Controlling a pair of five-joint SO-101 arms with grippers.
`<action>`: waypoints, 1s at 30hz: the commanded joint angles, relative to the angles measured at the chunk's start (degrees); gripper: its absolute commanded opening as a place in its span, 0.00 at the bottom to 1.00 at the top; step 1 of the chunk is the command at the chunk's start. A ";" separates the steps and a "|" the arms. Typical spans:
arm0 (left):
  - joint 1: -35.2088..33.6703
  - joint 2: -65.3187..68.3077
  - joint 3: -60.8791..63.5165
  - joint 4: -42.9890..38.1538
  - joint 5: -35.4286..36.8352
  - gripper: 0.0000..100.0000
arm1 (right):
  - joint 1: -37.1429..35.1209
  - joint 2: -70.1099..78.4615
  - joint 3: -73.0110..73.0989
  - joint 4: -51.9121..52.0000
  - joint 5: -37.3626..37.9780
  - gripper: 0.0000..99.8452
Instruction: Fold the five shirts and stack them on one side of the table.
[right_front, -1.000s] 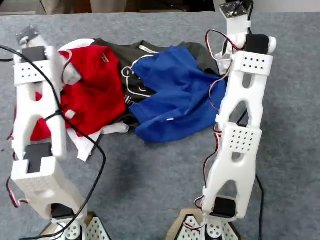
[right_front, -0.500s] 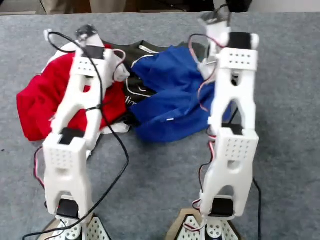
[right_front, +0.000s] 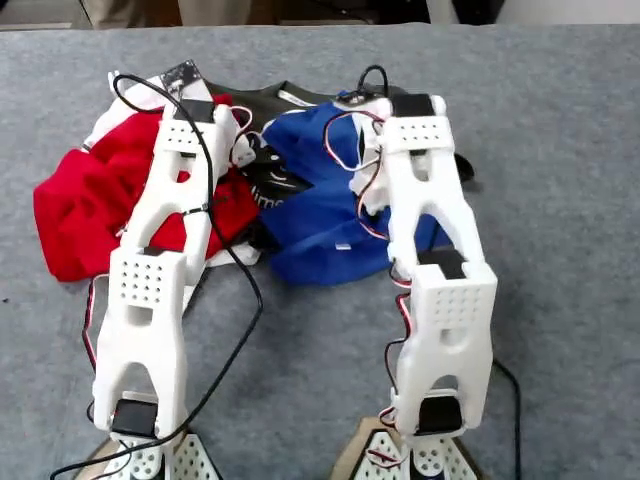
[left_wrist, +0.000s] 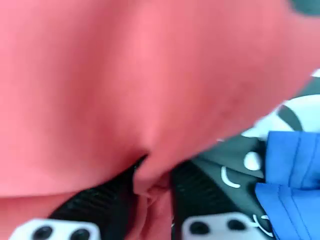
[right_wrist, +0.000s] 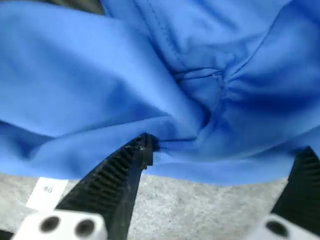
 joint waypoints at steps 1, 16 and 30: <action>-6.59 0.75 -1.23 -0.09 -0.44 0.02 | -0.75 0.40 0.66 -1.85 0.26 0.40; -25.93 1.10 -19.78 14.86 -1.93 0.02 | -0.48 6.02 -4.09 -2.37 0.18 0.01; -37.36 0.57 -27.96 18.99 -9.49 0.02 | 8.84 2.51 -4.97 -2.37 1.32 0.01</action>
